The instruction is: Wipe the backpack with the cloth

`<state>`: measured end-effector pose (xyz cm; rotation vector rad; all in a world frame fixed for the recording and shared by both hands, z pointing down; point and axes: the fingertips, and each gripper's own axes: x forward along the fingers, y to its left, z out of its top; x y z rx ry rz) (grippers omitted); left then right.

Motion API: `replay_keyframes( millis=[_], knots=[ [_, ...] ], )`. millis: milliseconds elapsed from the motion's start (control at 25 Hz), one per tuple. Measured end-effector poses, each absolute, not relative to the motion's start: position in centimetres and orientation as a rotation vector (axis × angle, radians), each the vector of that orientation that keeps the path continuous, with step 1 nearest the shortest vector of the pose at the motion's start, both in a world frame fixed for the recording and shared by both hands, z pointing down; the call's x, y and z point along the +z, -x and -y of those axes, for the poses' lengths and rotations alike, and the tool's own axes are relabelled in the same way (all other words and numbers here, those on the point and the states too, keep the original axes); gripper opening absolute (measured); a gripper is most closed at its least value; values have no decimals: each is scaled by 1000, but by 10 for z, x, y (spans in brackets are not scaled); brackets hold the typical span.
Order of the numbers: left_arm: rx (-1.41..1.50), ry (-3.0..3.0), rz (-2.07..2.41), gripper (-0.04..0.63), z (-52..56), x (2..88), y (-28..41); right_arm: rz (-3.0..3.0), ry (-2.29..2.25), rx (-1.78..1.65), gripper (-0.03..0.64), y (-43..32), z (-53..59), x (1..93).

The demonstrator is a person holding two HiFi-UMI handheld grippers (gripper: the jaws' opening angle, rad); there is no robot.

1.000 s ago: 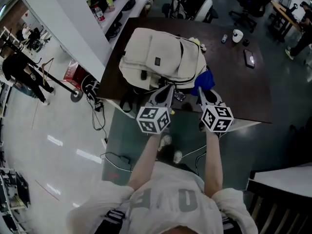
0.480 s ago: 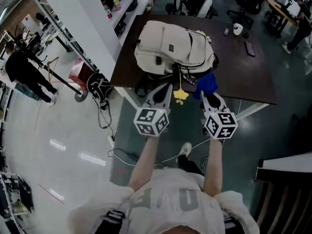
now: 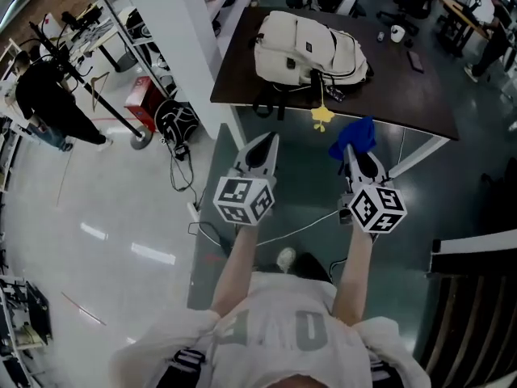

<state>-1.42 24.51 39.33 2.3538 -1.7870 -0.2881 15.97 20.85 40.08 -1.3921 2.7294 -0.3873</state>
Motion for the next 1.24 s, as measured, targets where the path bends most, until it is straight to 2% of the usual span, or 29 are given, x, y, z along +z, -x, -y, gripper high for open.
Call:
replay_keyframes(
  millis=[120,600,920,1240],
  knots=[
    [-299,-2401,1782,3,-272,382,5,-2782,1412,-284,43,-152,-237,392],
    [-333,-2419,1683,3,-379,372,-37,-2712,1477,-274,43,-169,-372,379],
    [-304,-2477,1671,3,-379,362,-43,-2661,1506,-179,43,-183,-370,347],
    [-299,-2496,1698,3,-368,352,-33,-2677,1437,-198,43,-163,-359,346]
  ],
)
